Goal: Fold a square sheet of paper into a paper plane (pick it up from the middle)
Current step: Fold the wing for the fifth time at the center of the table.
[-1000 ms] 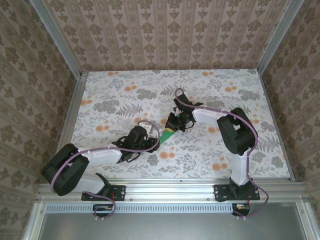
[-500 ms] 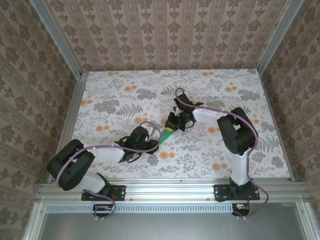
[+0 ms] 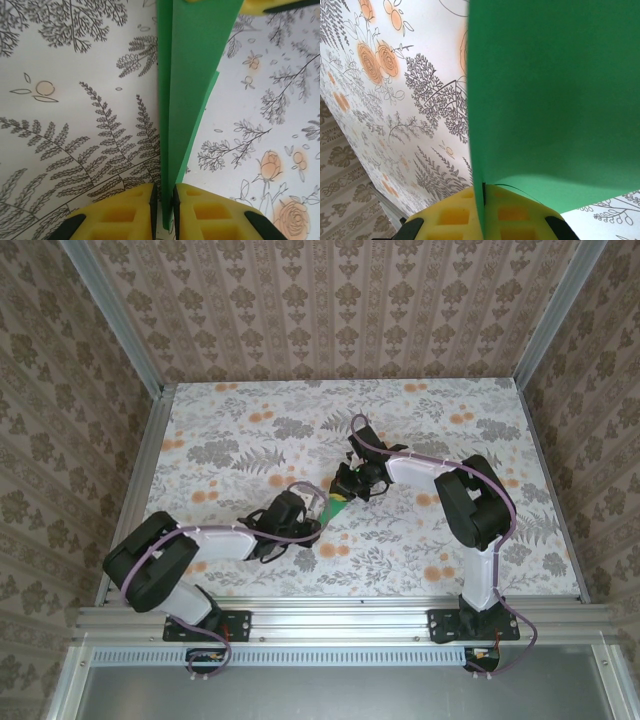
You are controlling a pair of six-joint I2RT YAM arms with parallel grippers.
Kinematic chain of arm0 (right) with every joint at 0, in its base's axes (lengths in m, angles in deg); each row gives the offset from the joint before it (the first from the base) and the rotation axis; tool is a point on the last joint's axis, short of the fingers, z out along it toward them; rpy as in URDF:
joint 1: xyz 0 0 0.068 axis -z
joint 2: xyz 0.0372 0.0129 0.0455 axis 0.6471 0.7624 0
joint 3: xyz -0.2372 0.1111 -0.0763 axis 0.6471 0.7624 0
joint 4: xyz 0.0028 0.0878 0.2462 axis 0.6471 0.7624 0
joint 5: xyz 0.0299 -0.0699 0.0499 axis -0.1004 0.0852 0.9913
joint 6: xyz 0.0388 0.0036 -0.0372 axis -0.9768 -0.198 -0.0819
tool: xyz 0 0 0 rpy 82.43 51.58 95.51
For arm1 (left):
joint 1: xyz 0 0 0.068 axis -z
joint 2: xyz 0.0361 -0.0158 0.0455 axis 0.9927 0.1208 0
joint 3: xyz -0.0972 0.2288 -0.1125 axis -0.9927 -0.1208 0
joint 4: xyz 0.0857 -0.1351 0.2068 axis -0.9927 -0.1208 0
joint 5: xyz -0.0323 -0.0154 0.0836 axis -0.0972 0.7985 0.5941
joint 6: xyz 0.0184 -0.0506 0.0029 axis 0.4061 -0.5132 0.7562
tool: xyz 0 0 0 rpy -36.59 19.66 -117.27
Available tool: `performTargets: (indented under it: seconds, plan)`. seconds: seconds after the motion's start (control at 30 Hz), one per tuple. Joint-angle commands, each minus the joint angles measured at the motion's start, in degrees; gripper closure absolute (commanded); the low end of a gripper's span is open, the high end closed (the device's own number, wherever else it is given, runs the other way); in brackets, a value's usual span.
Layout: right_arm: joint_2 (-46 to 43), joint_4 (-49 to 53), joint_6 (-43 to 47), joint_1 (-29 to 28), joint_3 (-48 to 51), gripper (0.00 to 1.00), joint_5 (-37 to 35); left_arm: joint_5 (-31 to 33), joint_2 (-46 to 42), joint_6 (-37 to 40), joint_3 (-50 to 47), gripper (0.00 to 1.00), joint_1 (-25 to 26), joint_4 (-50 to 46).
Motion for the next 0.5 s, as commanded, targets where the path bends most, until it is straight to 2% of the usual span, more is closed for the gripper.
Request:
performTargets:
  seconds: [0.0, 0.17, 0.33, 0.47]
  plan:
    - [0.6, 0.0, 0.5, 0.2, 0.8, 0.96, 1.7, 4.3, 1.9, 1.9, 2.6, 0.81, 1.3, -5.2]
    - [0.2, -0.6, 2.3, 0.4, 2.4, 0.95, 2.1, 10.1, 3.7, 2.0, 4.9, 0.82, 3.2, -9.3]
    - [-0.1, -2.3, 5.2, 0.8, 4.0, 0.93, 2.8, 10.1, 4.1, 2.2, 5.6, 0.82, 3.6, -10.0]
    - [0.2, -2.9, 8.1, 1.0, 4.2, 0.92, 3.0, 8.4, 2.9, 2.4, 6.5, 0.75, 3.6, -11.0]
